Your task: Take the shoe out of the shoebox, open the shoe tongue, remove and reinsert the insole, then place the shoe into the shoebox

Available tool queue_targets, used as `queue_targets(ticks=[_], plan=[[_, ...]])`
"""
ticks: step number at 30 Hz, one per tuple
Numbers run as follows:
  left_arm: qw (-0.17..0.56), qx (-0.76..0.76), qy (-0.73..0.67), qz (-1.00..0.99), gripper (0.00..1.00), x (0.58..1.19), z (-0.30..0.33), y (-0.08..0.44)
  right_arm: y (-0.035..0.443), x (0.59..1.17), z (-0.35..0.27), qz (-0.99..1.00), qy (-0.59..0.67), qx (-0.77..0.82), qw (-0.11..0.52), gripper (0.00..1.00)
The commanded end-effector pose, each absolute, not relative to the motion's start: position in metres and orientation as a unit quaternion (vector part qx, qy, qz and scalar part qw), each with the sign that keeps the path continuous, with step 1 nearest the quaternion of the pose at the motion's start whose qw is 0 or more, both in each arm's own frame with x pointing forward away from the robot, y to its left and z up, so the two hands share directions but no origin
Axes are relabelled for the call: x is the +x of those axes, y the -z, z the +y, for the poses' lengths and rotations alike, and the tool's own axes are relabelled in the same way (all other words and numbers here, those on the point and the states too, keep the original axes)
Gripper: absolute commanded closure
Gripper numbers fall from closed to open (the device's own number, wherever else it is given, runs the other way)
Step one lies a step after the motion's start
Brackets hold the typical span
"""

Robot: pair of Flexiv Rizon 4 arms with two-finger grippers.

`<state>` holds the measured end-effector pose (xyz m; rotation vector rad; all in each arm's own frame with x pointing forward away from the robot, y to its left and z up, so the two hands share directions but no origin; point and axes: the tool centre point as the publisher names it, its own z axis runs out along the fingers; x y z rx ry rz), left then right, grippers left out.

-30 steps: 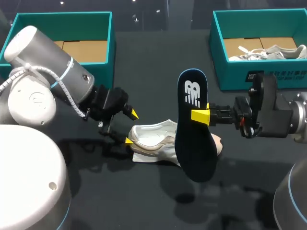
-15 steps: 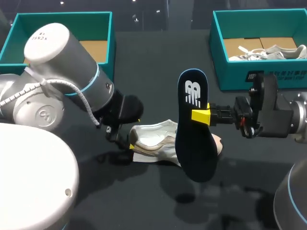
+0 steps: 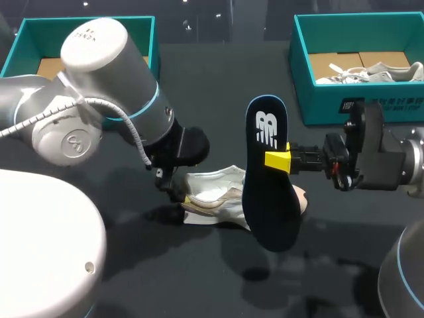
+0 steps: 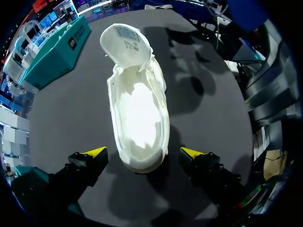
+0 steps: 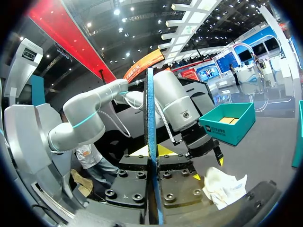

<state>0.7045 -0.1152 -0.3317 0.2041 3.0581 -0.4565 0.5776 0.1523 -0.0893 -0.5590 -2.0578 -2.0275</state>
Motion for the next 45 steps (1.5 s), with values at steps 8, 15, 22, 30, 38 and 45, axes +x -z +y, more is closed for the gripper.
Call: queue_targets(ticks=[8, 15, 22, 30, 38, 45], plan=[[0.034, 0.080, 0.144, 0.986, 0.00, 0.716, -0.145, 0.312, 0.088, 0.571, 0.151, -0.696, 0.685, -0.193, 0.096, 1.00], [0.045, 0.079, 0.146, 0.985, 0.00, 0.726, -0.172, 0.320, 0.088, 0.571, 0.151, -0.696, 0.685, -0.193, 0.096, 1.00], [0.040, 0.064, 0.127, 0.989, 0.11, 0.741, -0.188, 0.336, 0.088, 0.571, 0.151, -0.696, 0.685, -0.193, 0.096, 1.00], [0.024, 0.048, 0.120, 0.991, 0.27, 0.750, -0.201, 0.350, 0.088, 0.571, 0.151, -0.696, 0.685, -0.193, 0.096, 1.00], [0.018, 0.048, 0.109, 0.993, 0.39, 0.746, -0.206, 0.364, 0.088, 0.571, 0.151, -0.696, 0.685, -0.193, 0.096, 1.00], [0.013, 0.049, 0.099, 0.994, 0.51, 0.740, -0.207, 0.374, 0.088, 0.571, 0.151, -0.696, 0.685, -0.193, 0.096, 1.00]])
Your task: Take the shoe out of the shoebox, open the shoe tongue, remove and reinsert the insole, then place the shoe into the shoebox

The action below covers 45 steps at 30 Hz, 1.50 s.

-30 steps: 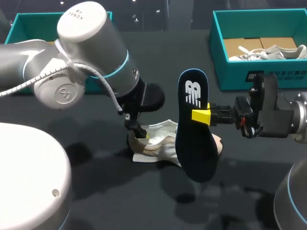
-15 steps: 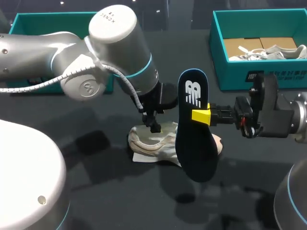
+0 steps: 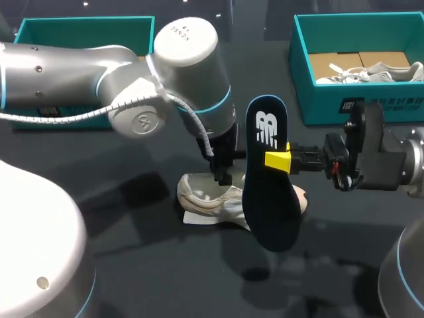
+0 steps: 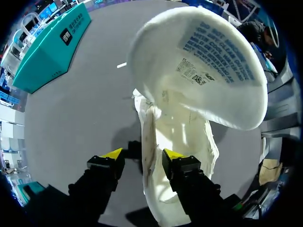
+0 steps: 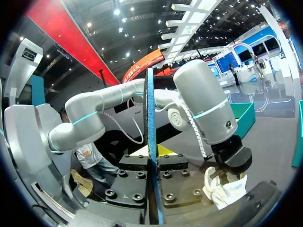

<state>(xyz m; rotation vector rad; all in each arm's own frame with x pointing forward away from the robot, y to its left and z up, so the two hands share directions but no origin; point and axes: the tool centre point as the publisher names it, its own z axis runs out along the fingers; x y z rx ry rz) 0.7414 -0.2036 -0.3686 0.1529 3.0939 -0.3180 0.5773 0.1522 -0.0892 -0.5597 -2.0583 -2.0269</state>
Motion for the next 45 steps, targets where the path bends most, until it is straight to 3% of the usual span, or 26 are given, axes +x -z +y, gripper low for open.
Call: queue_targets(ticks=[1, 7, 11, 13, 16, 32, 45], plan=[[0.011, 0.049, 0.098, 0.994, 0.51, 0.740, -0.206, 0.375, 0.088, 0.571, 0.151, -0.696, 0.685, -0.193, 0.096, 1.00], [0.005, 0.052, 0.092, 0.994, 0.53, 0.735, -0.206, 0.380, 0.088, 0.571, 0.151, -0.696, 0.685, -0.193, 0.096, 1.00], [0.003, 0.053, 0.087, 0.995, 0.61, 0.732, -0.206, 0.384, 0.088, 0.571, 0.151, -0.696, 0.685, -0.193, 0.096, 1.00], [0.002, 0.054, 0.084, 0.995, 0.70, 0.731, -0.206, 0.385, 0.088, 0.571, 0.151, -0.696, 0.685, -0.193, 0.096, 1.00], [0.000, 0.056, 0.081, 0.995, 1.00, 0.729, -0.206, 0.387, 0.088, 0.571, 0.151, -0.696, 0.685, -0.193, 0.096, 1.00], [-0.069, 0.157, 0.072, 0.983, 1.00, 0.732, -0.196, 0.349, 0.088, 0.571, 0.151, -0.696, 0.685, -0.193, 0.096, 1.00], [-0.069, 0.179, 0.072, 0.979, 1.00, 0.731, -0.195, 0.342, 0.088, 0.571, 0.151, -0.696, 0.685, -0.193, 0.096, 1.00]])
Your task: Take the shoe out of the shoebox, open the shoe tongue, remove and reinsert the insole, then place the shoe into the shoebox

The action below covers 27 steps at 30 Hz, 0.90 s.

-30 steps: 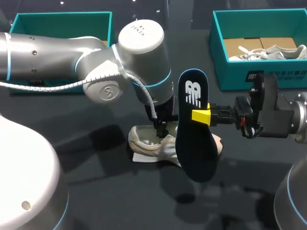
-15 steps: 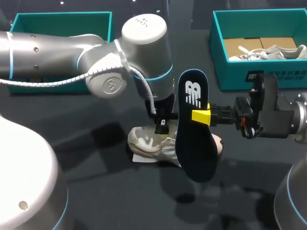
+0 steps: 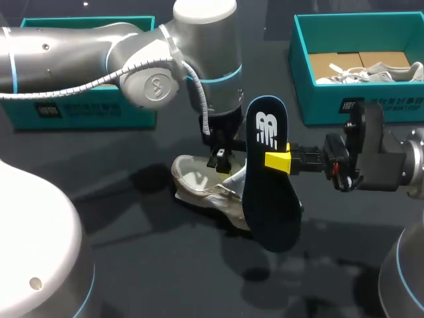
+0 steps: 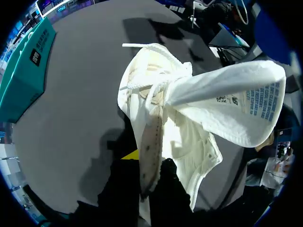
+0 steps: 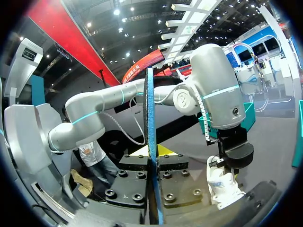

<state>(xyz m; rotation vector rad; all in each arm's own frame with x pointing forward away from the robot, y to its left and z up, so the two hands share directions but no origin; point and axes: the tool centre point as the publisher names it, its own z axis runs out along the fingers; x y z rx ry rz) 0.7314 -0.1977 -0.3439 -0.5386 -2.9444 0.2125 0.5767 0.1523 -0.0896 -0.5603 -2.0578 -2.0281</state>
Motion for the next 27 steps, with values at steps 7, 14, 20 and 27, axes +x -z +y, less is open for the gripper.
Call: queue_targets(ticks=[7, 14, 20, 27], plan=[[0.078, -0.303, -0.050, -0.948, 1.00, 0.736, -0.190, 0.320, 0.088, 0.571, 0.151, -0.696, 0.685, -0.193, 0.096, 1.00], [0.054, -0.472, -0.030, -0.879, 1.00, 0.734, -0.185, 0.300, 0.088, 0.571, 0.151, -0.696, 0.685, -0.193, 0.096, 1.00], [0.003, -0.642, -0.027, -0.767, 1.00, 0.727, -0.173, 0.297, 0.088, 0.571, 0.151, -0.696, 0.685, -0.193, 0.096, 1.00], [0.003, -0.642, -0.027, -0.767, 1.00, 0.727, -0.173, 0.297, 0.088, 0.571, 0.151, -0.696, 0.685, -0.193, 0.096, 1.00]])
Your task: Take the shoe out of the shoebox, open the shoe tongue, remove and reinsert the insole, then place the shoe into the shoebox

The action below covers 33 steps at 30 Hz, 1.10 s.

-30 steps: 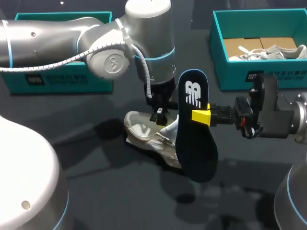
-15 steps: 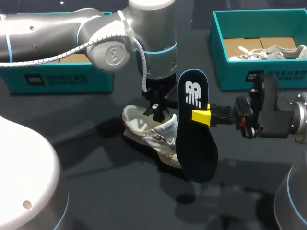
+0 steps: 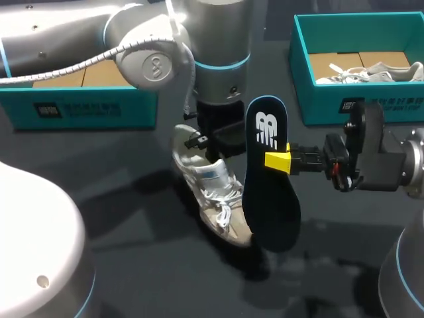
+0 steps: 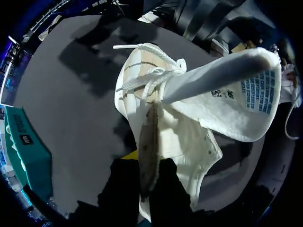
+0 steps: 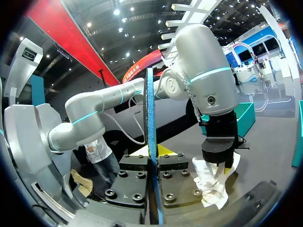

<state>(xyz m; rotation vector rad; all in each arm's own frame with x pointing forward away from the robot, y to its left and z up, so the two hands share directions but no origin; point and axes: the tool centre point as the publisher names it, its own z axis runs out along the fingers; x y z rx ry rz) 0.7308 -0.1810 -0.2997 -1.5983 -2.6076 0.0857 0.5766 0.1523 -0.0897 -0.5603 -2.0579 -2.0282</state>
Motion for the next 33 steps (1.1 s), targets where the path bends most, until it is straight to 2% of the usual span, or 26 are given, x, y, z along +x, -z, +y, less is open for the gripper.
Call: queue_targets(ticks=[1, 11, 33], plan=[[0.003, -0.642, -0.027, -0.767, 1.00, 0.727, -0.173, 0.297, 0.088, 0.571, 0.151, -0.696, 0.685, -0.193, 0.096, 1.00], [-0.005, -0.721, -0.054, -0.691, 1.00, 0.720, -0.169, 0.294, 0.088, 0.571, 0.151, -0.696, 0.685, -0.193, 0.096, 1.00], [0.000, -0.731, -0.055, -0.680, 1.00, 0.705, -0.194, 0.318, 0.088, 0.571, 0.151, -0.696, 0.685, -0.193, 0.096, 1.00]])
